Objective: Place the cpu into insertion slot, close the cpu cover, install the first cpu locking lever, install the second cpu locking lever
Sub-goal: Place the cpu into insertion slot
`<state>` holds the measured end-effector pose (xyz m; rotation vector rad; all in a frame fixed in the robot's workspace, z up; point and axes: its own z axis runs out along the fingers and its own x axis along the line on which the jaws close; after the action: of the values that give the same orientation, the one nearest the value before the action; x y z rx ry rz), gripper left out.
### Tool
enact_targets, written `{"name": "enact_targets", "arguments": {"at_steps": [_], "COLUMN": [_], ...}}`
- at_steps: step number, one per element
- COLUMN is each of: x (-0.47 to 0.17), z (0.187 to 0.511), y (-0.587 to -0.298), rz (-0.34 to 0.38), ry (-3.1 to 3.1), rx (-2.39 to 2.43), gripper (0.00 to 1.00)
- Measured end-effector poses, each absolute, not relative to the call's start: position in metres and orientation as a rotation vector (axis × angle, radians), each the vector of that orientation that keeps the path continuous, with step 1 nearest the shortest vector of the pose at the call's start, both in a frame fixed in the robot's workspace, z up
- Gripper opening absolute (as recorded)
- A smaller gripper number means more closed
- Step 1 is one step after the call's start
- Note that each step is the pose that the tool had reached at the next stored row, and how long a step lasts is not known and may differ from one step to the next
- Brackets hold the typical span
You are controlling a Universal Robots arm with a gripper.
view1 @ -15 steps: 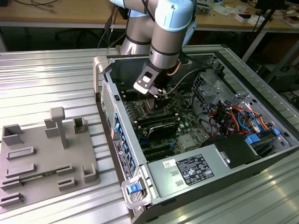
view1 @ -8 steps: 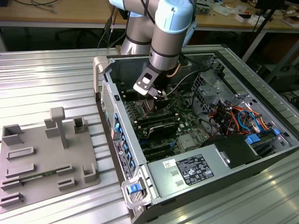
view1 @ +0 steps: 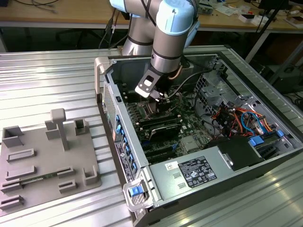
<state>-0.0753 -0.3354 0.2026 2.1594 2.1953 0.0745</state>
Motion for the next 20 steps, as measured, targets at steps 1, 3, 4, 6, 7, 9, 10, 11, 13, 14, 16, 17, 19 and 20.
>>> {"name": "enact_targets", "arguments": {"at_steps": [1, 3, 4, 6, 7, 9, 10, 11, 13, 14, 16, 17, 19, 20], "x": [-0.0753, -0.0754, -0.0753, -0.0751, -0.0751, -0.0751, -0.0751, -0.0751, -0.0751, -0.0751, -0.0751, -0.0752, -0.0754, -0.0755], "z": [0.2026, 0.2024, 0.2025, 0.2019, 0.2013, 0.1995, 0.1994, 0.1994, 0.1992, 0.1992, 0.1992, 0.1992, 0.1992, 0.1992], "y": [-0.3354, -0.3348, -0.3343, -0.3327, -0.3327, -0.3327, -0.3328, -0.3328, -0.3327, -0.3327, -0.3327, -0.3327, -0.3327, -0.3327], "rz": [0.075, 0.075, 0.075, 0.075, 0.075, 0.074, 0.074, 0.074, 0.074, 0.074, 0.074, 0.074, 0.074, 0.072], "ry": [2.195, 2.195, 2.195, 2.195, 2.195, 2.193, 2.192, 2.191, 2.19, 2.19, 2.19, 2.189, 2.189, 2.188], "rx": [2.16, 2.16, 2.16, 2.16, 2.16, 2.162, 2.163, 2.164, 2.165, 2.165, 2.165, 2.165, 2.165, 2.164], "gripper": [0.55, 0.55, 0.55, 0.55, 0.55, 0.55, 0.55, 0.55, 0.55, 0.55, 0.55, 0.55, 0.55, 0.55]}}
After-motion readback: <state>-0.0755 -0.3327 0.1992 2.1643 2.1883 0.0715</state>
